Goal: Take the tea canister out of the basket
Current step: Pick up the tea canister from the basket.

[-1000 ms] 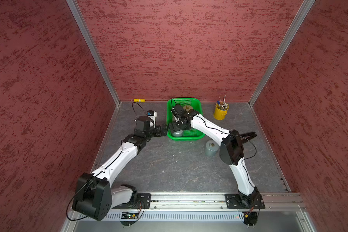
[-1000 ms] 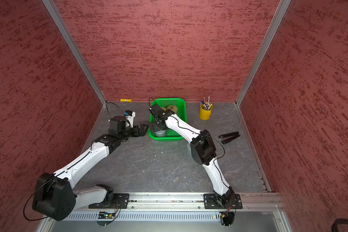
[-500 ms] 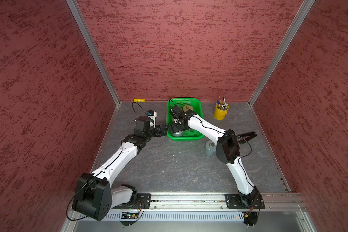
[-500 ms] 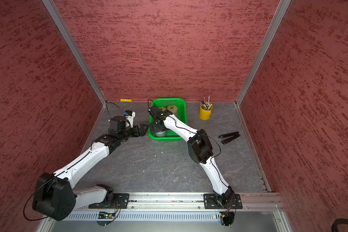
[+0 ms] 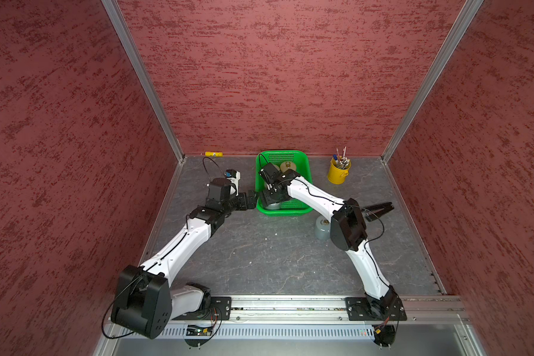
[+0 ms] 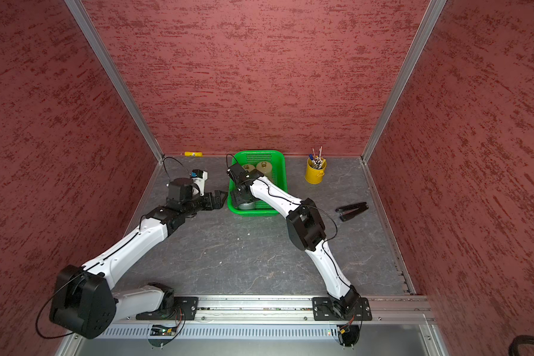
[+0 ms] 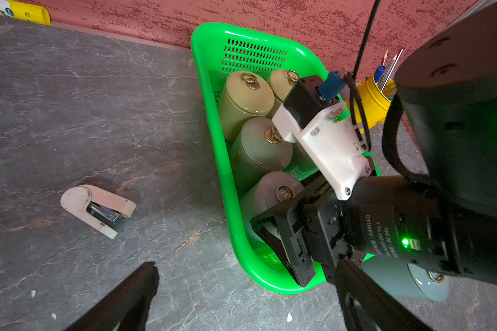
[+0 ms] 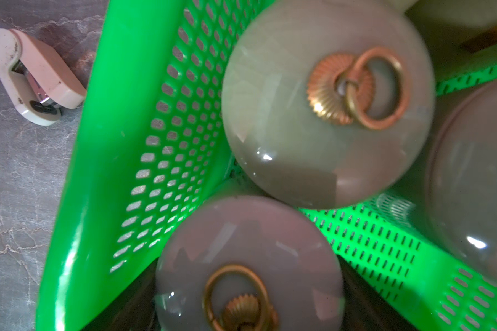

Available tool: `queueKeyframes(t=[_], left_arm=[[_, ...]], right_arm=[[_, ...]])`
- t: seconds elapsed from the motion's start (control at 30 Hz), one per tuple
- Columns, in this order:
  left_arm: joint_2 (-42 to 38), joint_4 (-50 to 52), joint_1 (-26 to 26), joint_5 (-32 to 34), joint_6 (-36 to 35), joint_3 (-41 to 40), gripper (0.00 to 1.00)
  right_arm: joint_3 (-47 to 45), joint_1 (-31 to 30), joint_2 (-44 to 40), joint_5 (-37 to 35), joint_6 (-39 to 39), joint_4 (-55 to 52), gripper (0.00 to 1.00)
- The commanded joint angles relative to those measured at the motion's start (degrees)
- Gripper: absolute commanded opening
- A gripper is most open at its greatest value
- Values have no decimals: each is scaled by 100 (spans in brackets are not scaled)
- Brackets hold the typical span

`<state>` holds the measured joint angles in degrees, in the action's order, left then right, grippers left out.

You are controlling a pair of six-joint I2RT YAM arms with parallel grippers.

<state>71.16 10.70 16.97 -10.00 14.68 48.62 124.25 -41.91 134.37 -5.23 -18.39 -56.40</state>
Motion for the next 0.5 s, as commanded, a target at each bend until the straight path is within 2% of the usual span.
queueKeyframes(t=[0.0,0.13,0.33,0.43,0.47], left_arm=[[-67,22,-36,73,-56,42,100],[-84,28,-32,68,-56,42,100],[-137,57,-32,85,-72,69,100],[-150,55,-36,98,-71,69,100],[-154,54,-35,101,-62,69,100]], right_arm=[[61,-24,-85,-189,46,-37,64],[10,-14,-225,-215,115,-40,51],[-35,17,-618,-411,264,28,9],[-147,34,-912,-480,308,123,0],[-216,36,-1030,-498,314,169,0]])
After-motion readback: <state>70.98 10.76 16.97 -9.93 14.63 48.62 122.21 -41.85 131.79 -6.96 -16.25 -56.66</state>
